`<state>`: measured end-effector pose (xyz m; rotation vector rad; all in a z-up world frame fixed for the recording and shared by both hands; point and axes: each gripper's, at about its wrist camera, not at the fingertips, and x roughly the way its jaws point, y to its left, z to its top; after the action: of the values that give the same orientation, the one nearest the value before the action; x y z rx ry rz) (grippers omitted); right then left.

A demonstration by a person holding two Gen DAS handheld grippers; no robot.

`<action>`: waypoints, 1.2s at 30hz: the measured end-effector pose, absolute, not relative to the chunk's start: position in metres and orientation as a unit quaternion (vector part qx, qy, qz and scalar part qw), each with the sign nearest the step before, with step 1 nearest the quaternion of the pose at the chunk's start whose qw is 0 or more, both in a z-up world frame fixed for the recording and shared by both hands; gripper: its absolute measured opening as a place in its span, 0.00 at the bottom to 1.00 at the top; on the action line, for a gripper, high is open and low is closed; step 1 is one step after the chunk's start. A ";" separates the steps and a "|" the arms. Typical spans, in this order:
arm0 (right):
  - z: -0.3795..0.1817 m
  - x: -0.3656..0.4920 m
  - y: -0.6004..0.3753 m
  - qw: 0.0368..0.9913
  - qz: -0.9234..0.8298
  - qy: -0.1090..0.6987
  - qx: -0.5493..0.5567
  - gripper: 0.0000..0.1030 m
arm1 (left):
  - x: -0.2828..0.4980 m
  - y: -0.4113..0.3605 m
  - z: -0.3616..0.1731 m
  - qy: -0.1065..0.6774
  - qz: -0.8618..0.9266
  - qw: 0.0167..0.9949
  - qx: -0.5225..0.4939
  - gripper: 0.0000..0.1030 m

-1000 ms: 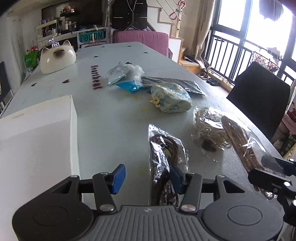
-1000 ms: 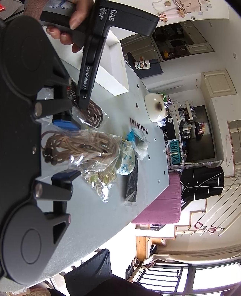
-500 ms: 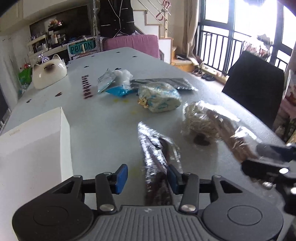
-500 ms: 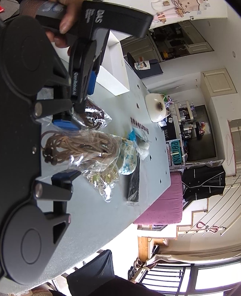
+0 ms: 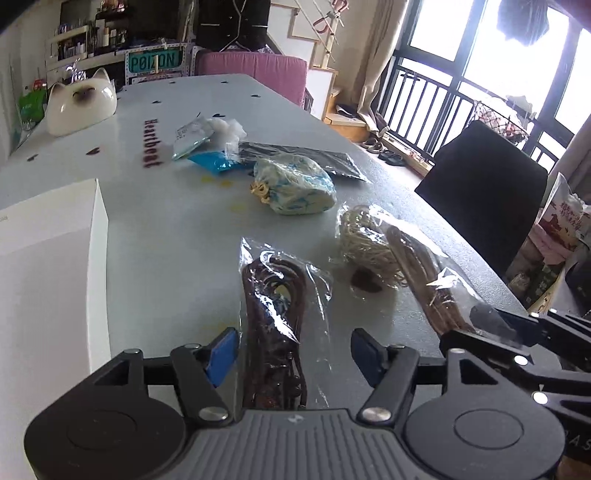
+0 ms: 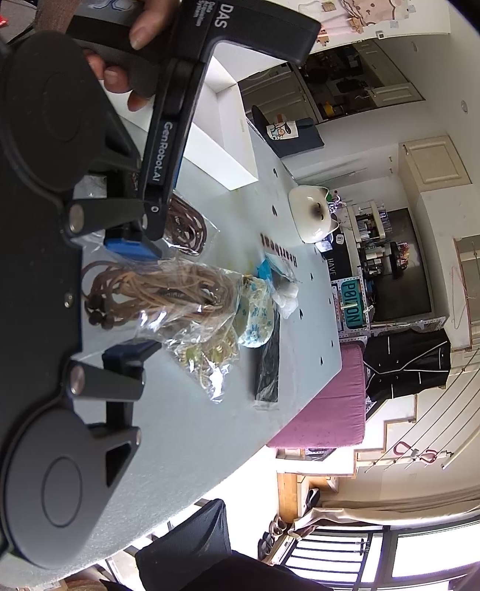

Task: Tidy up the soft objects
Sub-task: 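Carry the brown cord bag over the white box while the right carries the tan cord bag there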

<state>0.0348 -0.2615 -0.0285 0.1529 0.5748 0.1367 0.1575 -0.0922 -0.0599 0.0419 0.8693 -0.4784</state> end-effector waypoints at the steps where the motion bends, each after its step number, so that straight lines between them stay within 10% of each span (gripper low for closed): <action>1: -0.029 0.035 -0.262 0.954 0.067 0.283 0.075 0.45 | 0.157 -0.092 -0.059 0.419 -0.231 0.878 0.016 0.66; 14: -0.029 0.036 -0.261 0.954 0.070 0.283 0.076 0.45 | 0.159 -0.099 -0.069 0.424 -0.208 0.880 0.051 0.41; 36: 0.005 0.053 -0.182 0.954 0.135 0.249 0.100 0.45 | 0.118 -0.006 -0.009 0.342 -0.156 0.927 -0.014 0.41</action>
<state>0.0534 -0.1821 0.0047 0.2026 0.5050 0.2735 0.1176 -0.0058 -0.0093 -0.0285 0.7012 -0.3201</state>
